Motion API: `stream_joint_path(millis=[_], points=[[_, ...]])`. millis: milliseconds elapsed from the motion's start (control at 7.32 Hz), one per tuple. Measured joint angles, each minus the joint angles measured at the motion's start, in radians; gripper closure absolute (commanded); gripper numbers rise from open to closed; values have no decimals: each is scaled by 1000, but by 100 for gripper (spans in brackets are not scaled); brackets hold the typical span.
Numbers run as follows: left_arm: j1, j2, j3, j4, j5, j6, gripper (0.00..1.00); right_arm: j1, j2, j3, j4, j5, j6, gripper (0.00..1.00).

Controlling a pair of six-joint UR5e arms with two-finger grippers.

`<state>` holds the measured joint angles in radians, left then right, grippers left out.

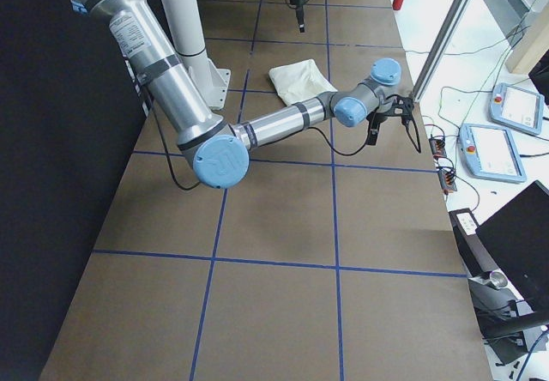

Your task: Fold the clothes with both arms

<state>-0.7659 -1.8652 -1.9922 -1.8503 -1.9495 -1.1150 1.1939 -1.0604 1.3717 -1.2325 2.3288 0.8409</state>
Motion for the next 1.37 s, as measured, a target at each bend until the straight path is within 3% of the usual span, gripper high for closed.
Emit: stream_joint_path(millis=[410, 683, 1093, 1367], points=[[-272, 37, 1, 205, -8, 572, 0, 153, -225, 7, -62, 31, -547, 0], [-417, 85, 52, 250, -79, 892, 0, 228, -303, 27, -168, 47, -764, 0], [-646, 180, 183, 254, -274, 1294, 0, 333, -362, 194, -512, 66, -1005, 0], [-691, 234, 239, 226, -324, 1355, 0, 368, -403, 311, -581, 71, -1037, 0]])
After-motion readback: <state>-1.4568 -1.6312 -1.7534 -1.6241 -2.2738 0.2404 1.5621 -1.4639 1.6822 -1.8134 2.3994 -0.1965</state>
